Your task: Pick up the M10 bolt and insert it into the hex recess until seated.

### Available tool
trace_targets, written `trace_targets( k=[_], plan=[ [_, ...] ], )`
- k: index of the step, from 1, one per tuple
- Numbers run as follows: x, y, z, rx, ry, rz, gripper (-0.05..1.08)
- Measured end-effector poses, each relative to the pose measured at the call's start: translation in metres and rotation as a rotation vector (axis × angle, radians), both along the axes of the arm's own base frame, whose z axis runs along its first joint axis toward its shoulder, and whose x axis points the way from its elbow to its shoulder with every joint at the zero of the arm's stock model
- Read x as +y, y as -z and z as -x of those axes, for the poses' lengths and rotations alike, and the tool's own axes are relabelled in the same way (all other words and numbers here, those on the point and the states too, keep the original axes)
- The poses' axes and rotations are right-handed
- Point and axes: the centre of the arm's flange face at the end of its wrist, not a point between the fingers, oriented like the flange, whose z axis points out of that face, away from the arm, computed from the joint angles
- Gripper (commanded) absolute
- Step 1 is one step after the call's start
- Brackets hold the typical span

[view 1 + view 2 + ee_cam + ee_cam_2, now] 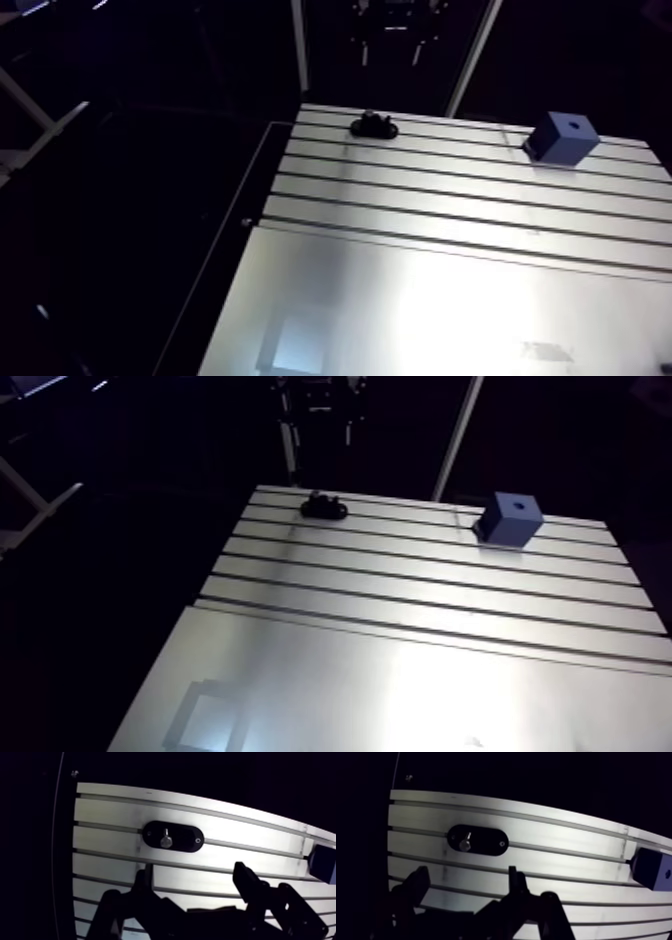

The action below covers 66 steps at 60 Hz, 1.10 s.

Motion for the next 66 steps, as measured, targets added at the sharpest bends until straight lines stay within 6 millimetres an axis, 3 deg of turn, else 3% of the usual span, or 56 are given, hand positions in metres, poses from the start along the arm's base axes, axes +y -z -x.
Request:
trace_targets(
  k=[30,66],
  plan=[
    [-0.014,0.032,0.005,-0.015,-0.032,0.021,0.38],
    [-0.021,0.062,0.01,-0.025,-0.047,0.018,0.41]
  ],
)
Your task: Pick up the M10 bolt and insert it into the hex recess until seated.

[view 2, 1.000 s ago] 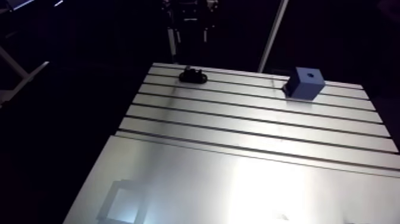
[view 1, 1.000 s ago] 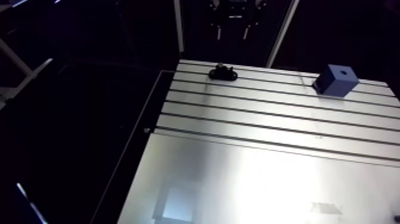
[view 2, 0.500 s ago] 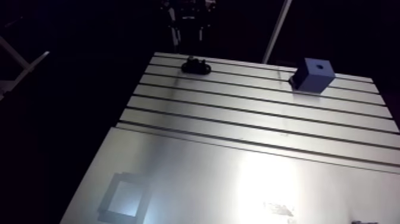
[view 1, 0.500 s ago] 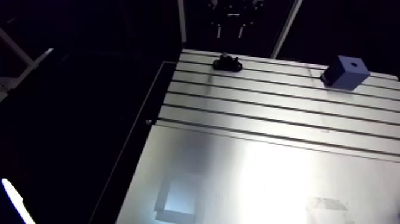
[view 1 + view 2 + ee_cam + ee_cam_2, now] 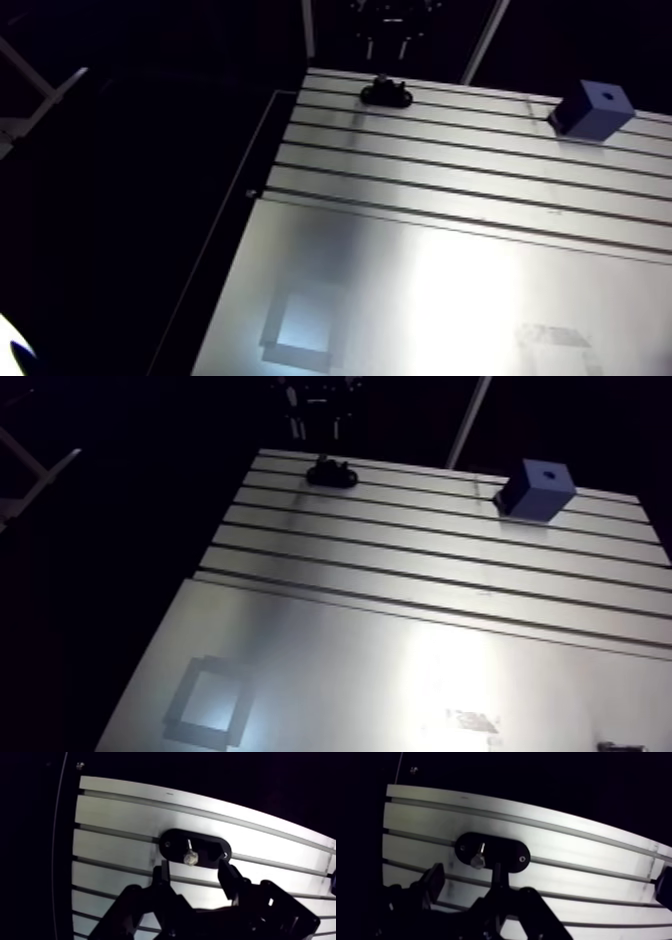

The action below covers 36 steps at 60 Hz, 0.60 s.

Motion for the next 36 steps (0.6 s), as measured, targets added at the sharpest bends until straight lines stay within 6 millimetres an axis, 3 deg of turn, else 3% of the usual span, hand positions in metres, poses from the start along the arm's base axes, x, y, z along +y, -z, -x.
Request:
trace_targets(
  k=[36],
  plan=[
    [0.0,0.02,0.002,-0.02,-0.014,-0.007,0.43]
  ],
)
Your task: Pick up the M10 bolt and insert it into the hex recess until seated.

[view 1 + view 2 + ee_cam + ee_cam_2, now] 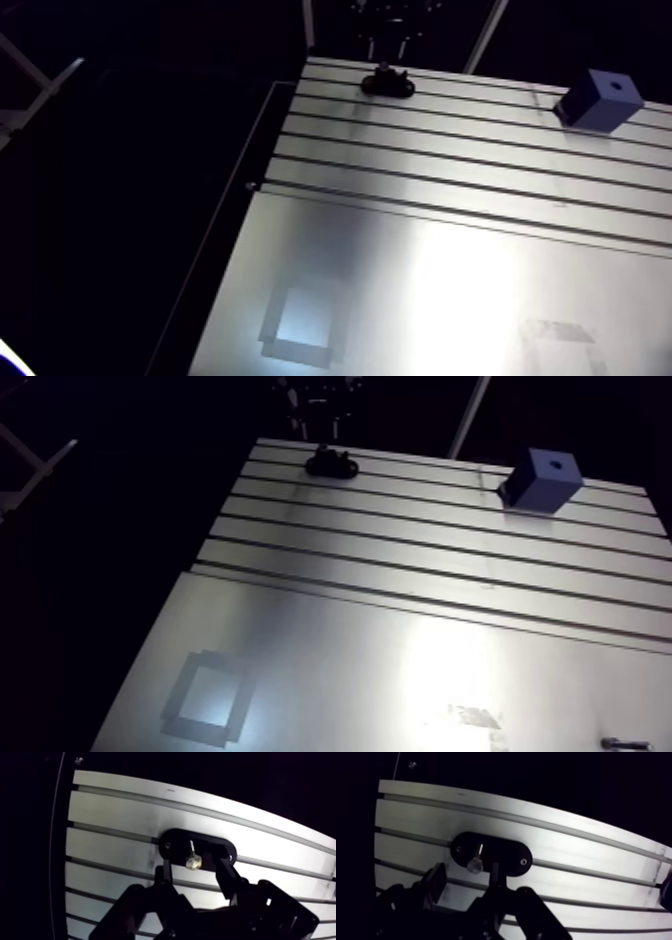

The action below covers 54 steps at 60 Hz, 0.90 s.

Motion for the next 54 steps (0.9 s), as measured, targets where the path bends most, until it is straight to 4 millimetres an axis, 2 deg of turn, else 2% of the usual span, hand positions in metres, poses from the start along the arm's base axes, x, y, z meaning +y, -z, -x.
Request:
trace_targets(
  k=[17,54],
  plan=[
    [0.0,0.01,-0.001,-0.016,-0.012,-0.004,0.44],
    [-0.004,0.016,-0.005,-0.014,-0.022,-0.007,0.45]
  ],
)
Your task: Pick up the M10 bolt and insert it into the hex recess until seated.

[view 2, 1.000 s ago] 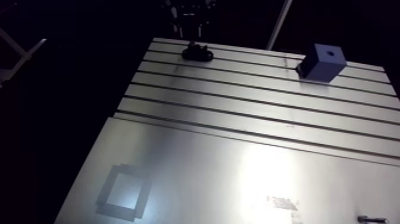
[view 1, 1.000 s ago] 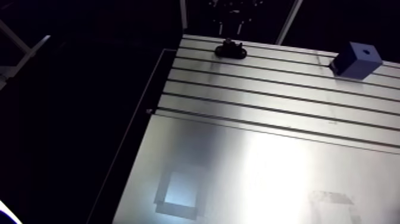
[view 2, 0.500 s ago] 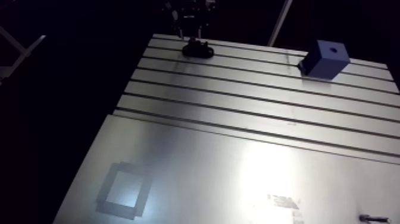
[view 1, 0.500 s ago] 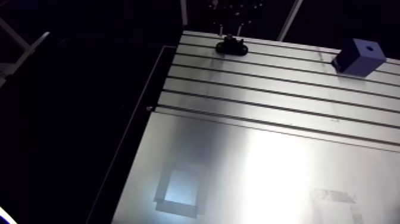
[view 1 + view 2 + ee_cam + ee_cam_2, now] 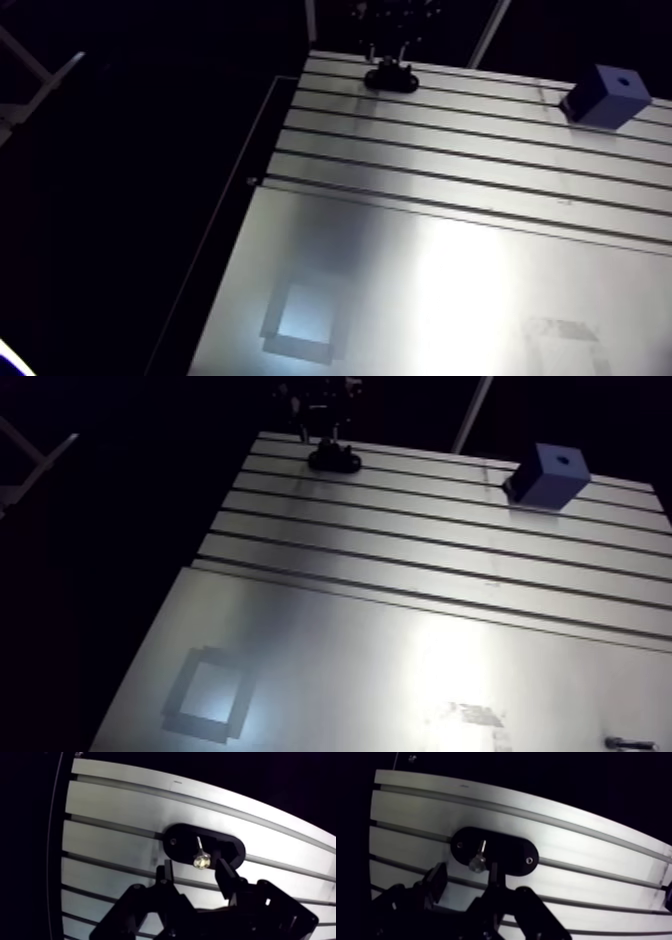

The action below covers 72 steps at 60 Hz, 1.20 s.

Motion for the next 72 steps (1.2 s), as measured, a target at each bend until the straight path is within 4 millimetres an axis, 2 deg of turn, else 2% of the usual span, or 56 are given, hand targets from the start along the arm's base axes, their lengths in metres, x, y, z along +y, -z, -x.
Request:
trace_targets(
  k=[38,72],
  plan=[
    [0.0023,0.0023,0.0031,0.017,0.002,-0.003,0.45],
    [0.0021,0.0042,0.0024,0.014,0.001,-0.003,0.5]
  ],
)
